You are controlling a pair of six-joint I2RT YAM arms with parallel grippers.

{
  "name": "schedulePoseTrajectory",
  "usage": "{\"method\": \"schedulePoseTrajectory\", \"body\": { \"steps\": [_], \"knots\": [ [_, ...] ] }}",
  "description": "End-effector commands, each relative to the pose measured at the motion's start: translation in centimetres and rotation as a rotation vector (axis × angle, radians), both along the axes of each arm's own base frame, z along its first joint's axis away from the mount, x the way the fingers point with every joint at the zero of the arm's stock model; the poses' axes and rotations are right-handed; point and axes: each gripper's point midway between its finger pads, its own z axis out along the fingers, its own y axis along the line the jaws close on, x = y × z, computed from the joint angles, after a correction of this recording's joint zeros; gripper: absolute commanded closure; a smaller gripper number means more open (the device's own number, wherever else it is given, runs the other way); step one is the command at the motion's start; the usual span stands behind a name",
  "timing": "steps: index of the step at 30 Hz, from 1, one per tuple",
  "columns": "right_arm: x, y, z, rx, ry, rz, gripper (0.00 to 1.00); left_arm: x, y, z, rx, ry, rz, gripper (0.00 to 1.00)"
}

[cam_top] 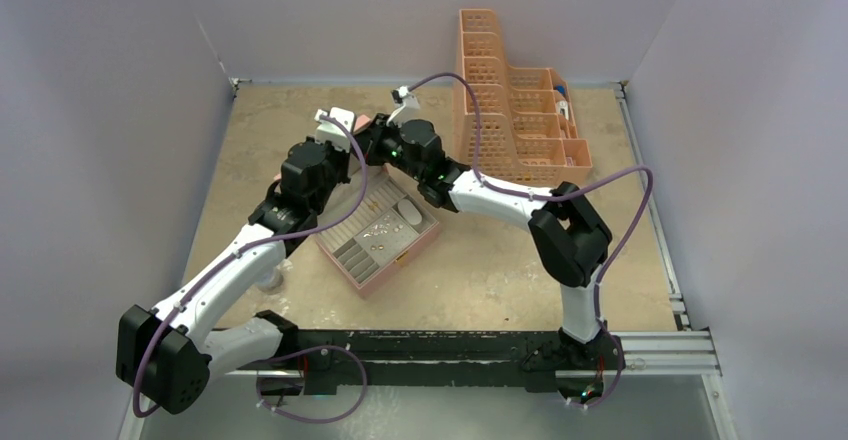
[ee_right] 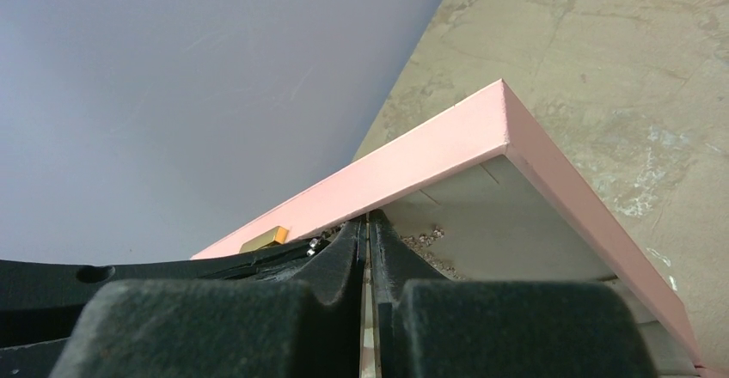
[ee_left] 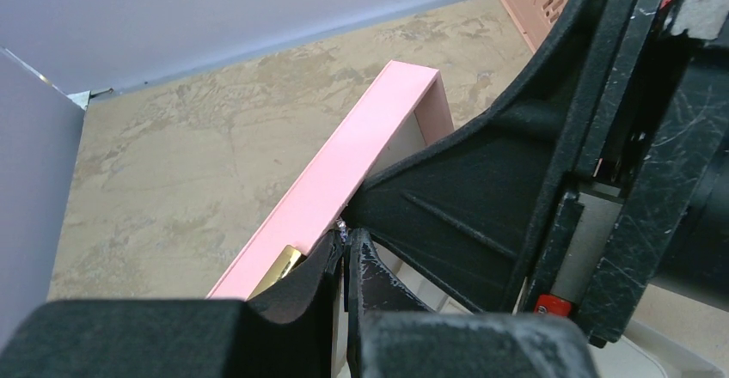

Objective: Organize the mixed jewelry

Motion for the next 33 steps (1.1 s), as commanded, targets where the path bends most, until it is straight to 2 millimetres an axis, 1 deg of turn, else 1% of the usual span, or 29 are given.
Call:
{"method": "schedulePoseTrajectory", "body": {
  "steps": [1,7,9,17,19,21,23,24,27,28,31,33],
  "knots": [
    [0.8,0.3,3.3,0.047,-0.072,-0.013,0.95,0.6,0.3,3.4,-0.039,-0.08,0.03,0.99],
    [0.8,0.3,3.7,0.044,-0.085,-0.013,0.93,0.2,0.2,3.6,-0.057,-0.079,0.021,0.94],
    [0.5,0.5,4.0,0.046,-0.093,0.009,0.93,0.1,0.3,3.7,-0.06,-0.08,0.021,0.92],
    [0.1,0.6,4.2,0.042,-0.101,0.035,0.92,-0.4,1.1,3.7,-0.063,-0.064,0.054,0.89],
    [0.0,0.6,4.3,0.037,-0.1,0.04,0.92,-0.5,1.0,3.9,-0.067,-0.069,0.05,0.89],
    [-0.3,0.5,4.5,0.033,-0.098,0.052,0.92,-0.6,0.8,4.5,-0.105,-0.075,0.047,0.88],
    [-0.5,0.1,5.2,0.038,-0.107,0.045,0.92,-1.0,0.4,4.5,-0.116,-0.053,0.023,0.86],
    [-0.5,-0.2,5.8,0.044,-0.113,0.04,0.92,-1.2,-0.2,4.7,-0.127,-0.043,-0.008,0.85],
    [-0.6,-1.2,7.6,0.059,-0.125,0.028,0.9,-2.0,-1.4,5.9,-0.175,-0.036,-0.08,0.79],
    [-0.6,-1.6,7.8,0.059,-0.123,0.021,0.88,-2.2,-1.8,6.2,-0.187,-0.028,-0.104,0.75],
    [-0.7,-3.0,9.0,0.066,-0.131,-0.005,0.81,-3.1,-2.9,7.3,-0.216,-0.005,-0.168,0.66],
    [-0.9,-3.9,9.4,0.066,-0.135,-0.019,0.74,-3.4,-3.1,7.8,-0.233,0.014,-0.178,0.61]
  ]
}}
